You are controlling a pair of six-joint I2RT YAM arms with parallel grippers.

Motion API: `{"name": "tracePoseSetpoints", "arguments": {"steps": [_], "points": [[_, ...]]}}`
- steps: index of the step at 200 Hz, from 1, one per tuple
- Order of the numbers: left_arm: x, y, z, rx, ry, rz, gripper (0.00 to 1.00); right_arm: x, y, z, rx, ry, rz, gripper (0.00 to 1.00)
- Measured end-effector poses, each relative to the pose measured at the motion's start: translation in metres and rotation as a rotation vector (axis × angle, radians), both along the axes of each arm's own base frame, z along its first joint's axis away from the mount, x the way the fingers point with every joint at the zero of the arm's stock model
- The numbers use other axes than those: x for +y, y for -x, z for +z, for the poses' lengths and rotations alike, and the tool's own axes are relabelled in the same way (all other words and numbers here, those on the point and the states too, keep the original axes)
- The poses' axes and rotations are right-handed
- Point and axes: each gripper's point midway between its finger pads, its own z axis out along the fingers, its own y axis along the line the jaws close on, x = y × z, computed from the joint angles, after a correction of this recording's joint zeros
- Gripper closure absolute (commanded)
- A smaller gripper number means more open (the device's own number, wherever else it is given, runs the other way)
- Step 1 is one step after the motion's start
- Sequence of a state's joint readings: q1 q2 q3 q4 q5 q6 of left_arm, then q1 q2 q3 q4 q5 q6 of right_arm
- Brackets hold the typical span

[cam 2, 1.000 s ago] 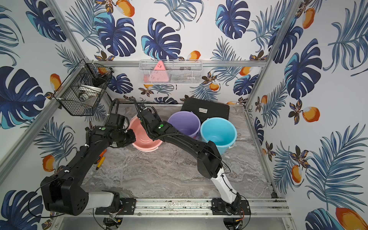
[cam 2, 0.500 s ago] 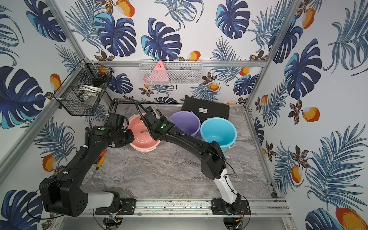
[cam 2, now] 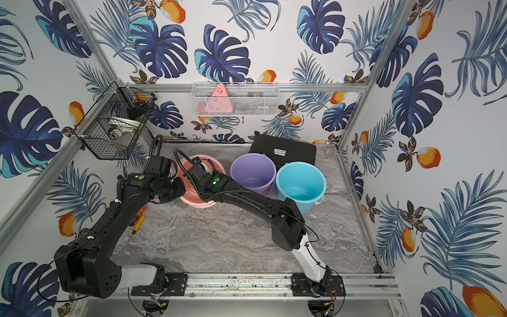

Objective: Wipe the inside of the bucket with a cloth
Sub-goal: Wipe the dirt from the inside of the bucket.

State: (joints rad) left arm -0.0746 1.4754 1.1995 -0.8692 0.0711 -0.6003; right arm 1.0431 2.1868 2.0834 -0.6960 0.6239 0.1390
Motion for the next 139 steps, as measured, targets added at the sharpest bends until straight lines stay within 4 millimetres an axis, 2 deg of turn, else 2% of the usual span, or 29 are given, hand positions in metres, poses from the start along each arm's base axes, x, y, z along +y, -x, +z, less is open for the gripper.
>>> {"name": "tracePoseSetpoints", "arguments": {"steps": [37, 73, 106, 139], "points": [[0.0, -0.001, 0.004, -0.012, 0.001, 0.0, 1.0, -0.01, -0.006, -0.011, 0.004, 0.034, -0.046, 1.0], [-0.001, 0.0, 0.004, -0.006, 0.001, -0.004, 1.0, -0.018, 0.001, -0.025, 0.058, 0.051, -0.065, 1.0], [-0.002, 0.0, 0.002, 0.007, 0.003, -0.005, 1.0, -0.013, 0.028, -0.033, 0.169, -0.01, -0.03, 1.0], [-0.001, -0.003, 0.003, 0.01, 0.0, -0.004, 1.0, 0.008, 0.064, -0.03, 0.278, -0.107, 0.047, 1.0]]}}
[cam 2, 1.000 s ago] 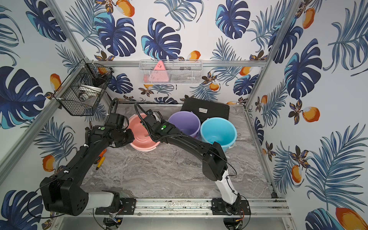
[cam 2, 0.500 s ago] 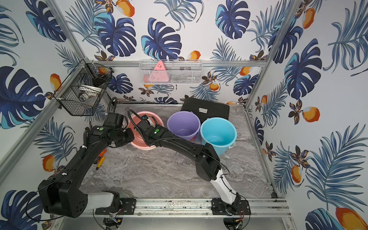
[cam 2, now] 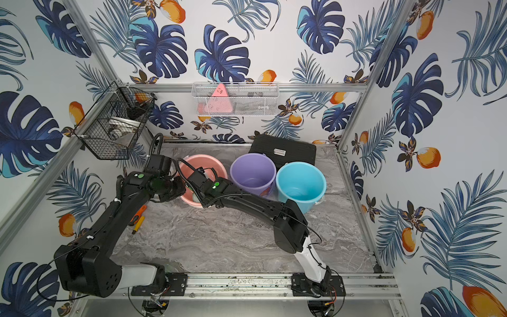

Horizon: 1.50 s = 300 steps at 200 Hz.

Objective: Wipe the inside of the bucket with a cloth
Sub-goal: Wipe the dirt from the inside of the bucket, then place the bucket at the center of the board.

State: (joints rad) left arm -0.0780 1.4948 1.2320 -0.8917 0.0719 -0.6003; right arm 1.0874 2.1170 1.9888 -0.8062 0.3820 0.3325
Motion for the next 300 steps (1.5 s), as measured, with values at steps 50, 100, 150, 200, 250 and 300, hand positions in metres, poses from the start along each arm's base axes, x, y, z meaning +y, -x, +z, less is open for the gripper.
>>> {"name": "tracePoseSetpoints", "arguments": {"steps": [50, 100, 150, 200, 250, 300], "points": [[0.003, -0.005, 0.003, -0.001, -0.015, 0.015, 1.0, 0.001, 0.05, 0.009, 0.151, -0.113, 0.059, 1.0], [0.002, -0.021, 0.01, -0.032, -0.005, 0.032, 1.0, -0.069, 0.096, 0.012, 0.229, -0.122, 0.021, 1.0], [-0.007, -0.024, 0.004, 0.003, 0.053, 0.041, 1.0, -0.16, 0.108, 0.039, 0.123, -0.196, -0.121, 1.0], [-0.02, -0.023, 0.006, 0.061, 0.166, 0.076, 1.0, -0.255, 0.091, 0.055, 0.01, -0.274, -0.366, 1.0], [-0.026, -0.017, -0.012, 0.179, 0.265, 0.122, 1.0, -0.313, 0.091, 0.065, -0.061, -0.206, -0.511, 1.0], [-0.019, -0.013, -0.027, 0.258, 0.317, 0.186, 1.0, -0.346, 0.099, 0.051, -0.064, -0.165, -0.605, 1.0]]}}
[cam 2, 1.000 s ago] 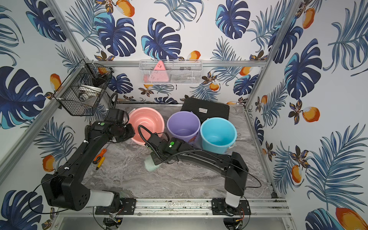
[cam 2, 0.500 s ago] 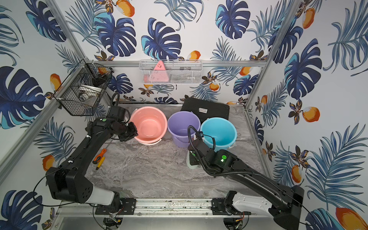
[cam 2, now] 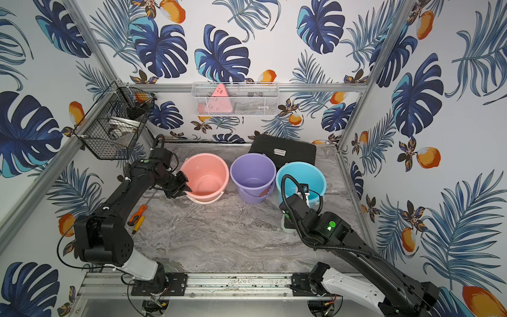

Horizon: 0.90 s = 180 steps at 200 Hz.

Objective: Wipe the inside of the bucket with a cloth
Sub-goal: Place the bucket at the center of the board.

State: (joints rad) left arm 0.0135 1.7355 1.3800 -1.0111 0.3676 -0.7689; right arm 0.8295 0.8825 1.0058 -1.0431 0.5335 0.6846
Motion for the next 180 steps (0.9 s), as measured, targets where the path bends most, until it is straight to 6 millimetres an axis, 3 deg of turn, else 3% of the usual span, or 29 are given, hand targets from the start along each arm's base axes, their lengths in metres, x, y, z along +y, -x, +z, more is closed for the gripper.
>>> {"name": "tracePoseSetpoints", "arguments": {"steps": [40, 97, 165, 180], "points": [[0.006, -0.001, -0.008, 0.034, 0.048, 0.046, 1.0, -0.014, 0.006, -0.014, 0.022, 0.007, -0.062, 1.0], [0.006, -0.005, -0.012, 0.047, 0.093, 0.029, 1.0, -0.03, 0.005, -0.014, -0.003, -0.009, -0.159, 1.0], [0.006, -0.007, -0.003, 0.042, 0.088, -0.01, 0.99, -0.027, 0.0, -0.027, 0.032, -0.01, -0.175, 1.0], [0.006, -0.007, -0.003, 0.044, 0.09, -0.011, 0.8, -0.027, -0.001, -0.027, 0.027, -0.016, -0.179, 1.0]]}}
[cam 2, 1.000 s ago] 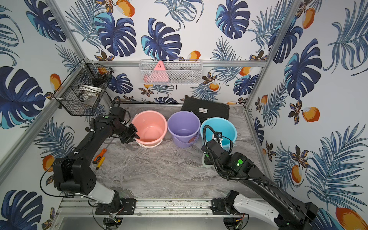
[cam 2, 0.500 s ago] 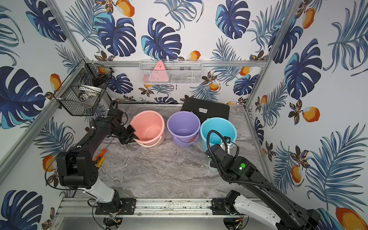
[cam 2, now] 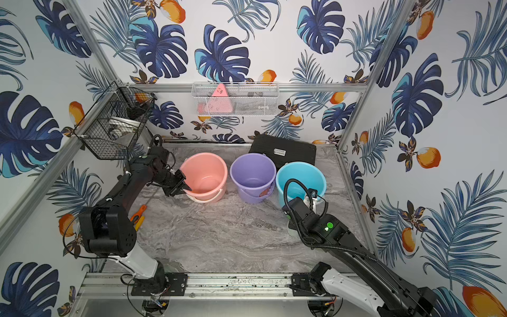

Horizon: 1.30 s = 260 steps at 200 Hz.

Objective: Wipe the inside of the bucket with a cloth
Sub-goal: Place the bucket at the center of the board, then place the cleaning item at the center of the board.

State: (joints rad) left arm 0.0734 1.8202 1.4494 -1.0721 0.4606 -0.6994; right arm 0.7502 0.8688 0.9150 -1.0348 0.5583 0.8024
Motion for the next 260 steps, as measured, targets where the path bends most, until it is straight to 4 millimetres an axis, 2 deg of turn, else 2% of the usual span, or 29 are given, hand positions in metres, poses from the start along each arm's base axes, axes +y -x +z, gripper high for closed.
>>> {"name": "tracePoseSetpoints", "arguments": {"steps": [19, 35, 52, 95, 149, 180, 205, 227, 260], "points": [[-0.002, -0.002, -0.002, -0.004, 0.016, -0.016, 0.76, 0.0, -0.002, 0.001, -0.005, -0.008, -0.006, 1.0], [-0.004, -0.004, 0.0, -0.017, 0.029, -0.02, 0.66, -0.001, -0.002, 0.0, -0.002, -0.009, -0.01, 1.0], [-0.007, -0.006, 0.001, -0.025, 0.042, -0.023, 0.65, -0.002, -0.001, -0.003, 0.005, -0.008, -0.013, 1.0], [-0.017, -0.011, 0.005, -0.061, 0.075, -0.056, 0.21, -0.008, -0.001, -0.009, 0.021, -0.004, -0.035, 1.0], [-0.037, -0.021, 0.03, -0.152, 0.132, -0.102, 0.17, -0.033, -0.008, -0.017, 0.037, -0.025, -0.167, 1.0], [-0.042, -0.021, 0.051, -0.232, 0.157, -0.11, 0.17, -0.05, -0.013, -0.035, 0.085, -0.105, -0.259, 1.0], [-0.042, -0.02, 0.06, -0.257, 0.155, -0.112, 0.17, -0.059, -0.017, -0.05, 0.128, -0.176, -0.308, 1.0], [-0.041, -0.018, 0.058, -0.255, 0.155, -0.116, 0.17, -0.066, -0.023, -0.06, 0.154, -0.235, -0.347, 1.0], [-0.043, -0.006, 0.042, -0.208, 0.171, -0.126, 0.18, -0.073, -0.033, -0.074, 0.187, -0.314, -0.381, 1.0]]}}
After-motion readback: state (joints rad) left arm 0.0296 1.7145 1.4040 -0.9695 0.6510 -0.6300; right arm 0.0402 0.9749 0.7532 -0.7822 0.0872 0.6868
